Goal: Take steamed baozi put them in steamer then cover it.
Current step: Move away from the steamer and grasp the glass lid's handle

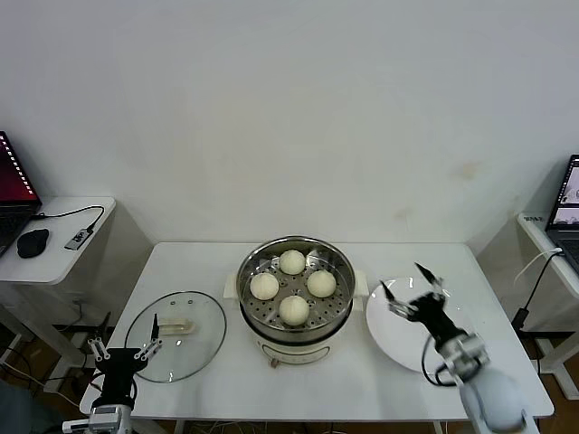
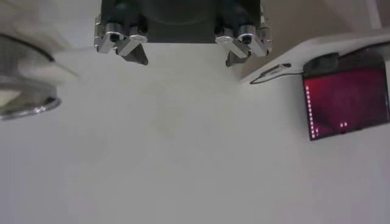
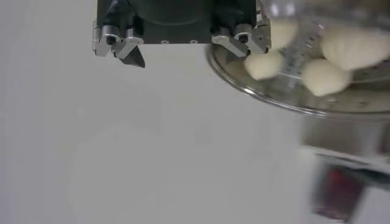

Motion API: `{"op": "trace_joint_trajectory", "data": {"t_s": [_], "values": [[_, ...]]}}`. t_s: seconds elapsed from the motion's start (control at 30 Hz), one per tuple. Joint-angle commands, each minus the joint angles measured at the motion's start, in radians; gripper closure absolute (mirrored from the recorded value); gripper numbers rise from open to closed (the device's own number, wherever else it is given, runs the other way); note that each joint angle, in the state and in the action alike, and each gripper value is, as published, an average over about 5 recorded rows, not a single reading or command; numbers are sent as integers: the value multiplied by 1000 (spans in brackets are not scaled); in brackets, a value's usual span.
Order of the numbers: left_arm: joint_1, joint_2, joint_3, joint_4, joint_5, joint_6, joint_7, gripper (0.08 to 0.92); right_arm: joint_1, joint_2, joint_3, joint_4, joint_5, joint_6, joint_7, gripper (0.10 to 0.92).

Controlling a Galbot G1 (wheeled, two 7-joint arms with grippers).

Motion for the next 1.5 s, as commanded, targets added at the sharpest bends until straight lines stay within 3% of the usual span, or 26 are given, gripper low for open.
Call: {"op": "trace_joint_trajectory", "data": {"t_s": [0.03, 0.2, 0.47, 0.93, 1.5], "values": [[38, 117, -29, 132, 557, -56, -9, 177, -204, 242, 272, 54, -68, 64, 115, 203], [57, 157, -40, 216, 826, -94, -31, 177, -221, 249, 304, 45, -63, 62, 144, 203], [-52, 168, -4, 316, 1080, -97, -55, 177, -231, 255, 322, 19, -34, 73, 147, 203], [-248, 204, 56, 459, 1122, -91, -38, 177, -262, 297, 325, 15, -23, 79, 143, 203], [-367, 209, 121, 536, 1145, -79, -12, 177, -268, 310, 321, 9, -28, 79, 137, 203]]}}
